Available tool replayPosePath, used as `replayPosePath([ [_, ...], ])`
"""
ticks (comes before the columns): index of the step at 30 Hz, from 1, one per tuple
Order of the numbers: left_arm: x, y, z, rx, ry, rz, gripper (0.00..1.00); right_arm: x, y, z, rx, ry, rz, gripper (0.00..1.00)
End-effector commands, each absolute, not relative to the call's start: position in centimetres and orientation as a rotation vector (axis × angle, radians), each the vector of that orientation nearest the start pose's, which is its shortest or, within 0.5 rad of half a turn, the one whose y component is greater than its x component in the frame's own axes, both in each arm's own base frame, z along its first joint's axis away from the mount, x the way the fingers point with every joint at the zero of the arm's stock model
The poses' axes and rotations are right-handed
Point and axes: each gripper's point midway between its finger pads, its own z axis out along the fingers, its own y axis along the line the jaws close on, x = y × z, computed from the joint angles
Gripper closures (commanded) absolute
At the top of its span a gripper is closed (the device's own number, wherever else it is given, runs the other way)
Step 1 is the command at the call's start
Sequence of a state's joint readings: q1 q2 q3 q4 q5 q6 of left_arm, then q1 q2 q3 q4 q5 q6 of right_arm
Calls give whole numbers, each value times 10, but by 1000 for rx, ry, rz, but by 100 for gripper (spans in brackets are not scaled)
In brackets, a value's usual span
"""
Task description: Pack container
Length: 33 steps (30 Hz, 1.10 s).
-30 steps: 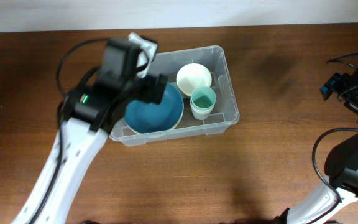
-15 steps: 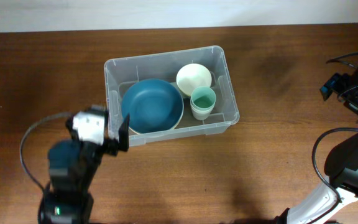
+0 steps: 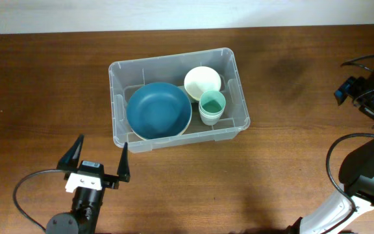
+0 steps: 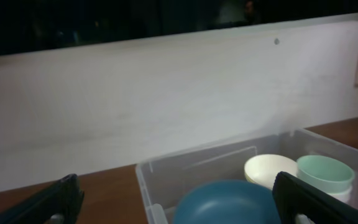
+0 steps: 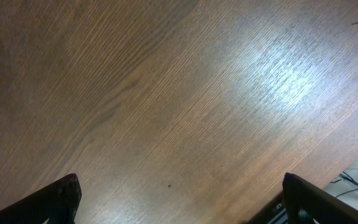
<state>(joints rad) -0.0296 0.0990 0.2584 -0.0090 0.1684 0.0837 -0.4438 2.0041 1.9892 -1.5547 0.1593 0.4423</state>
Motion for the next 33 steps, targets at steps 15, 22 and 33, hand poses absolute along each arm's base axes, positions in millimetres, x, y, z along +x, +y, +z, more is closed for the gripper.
replayPosePath([
  [15, 232, -29, 253, 212, 1238, -15, 1, 327, -188, 165, 1356, 2823, -259, 1],
  [22, 240, -23, 223, 190, 1364, -3, 1, 327, -188, 165, 1356, 2823, -259, 1],
  [33, 245, -17, 161, 174, 1622, -14, 1, 327, -188, 165, 1356, 2823, -259, 1],
])
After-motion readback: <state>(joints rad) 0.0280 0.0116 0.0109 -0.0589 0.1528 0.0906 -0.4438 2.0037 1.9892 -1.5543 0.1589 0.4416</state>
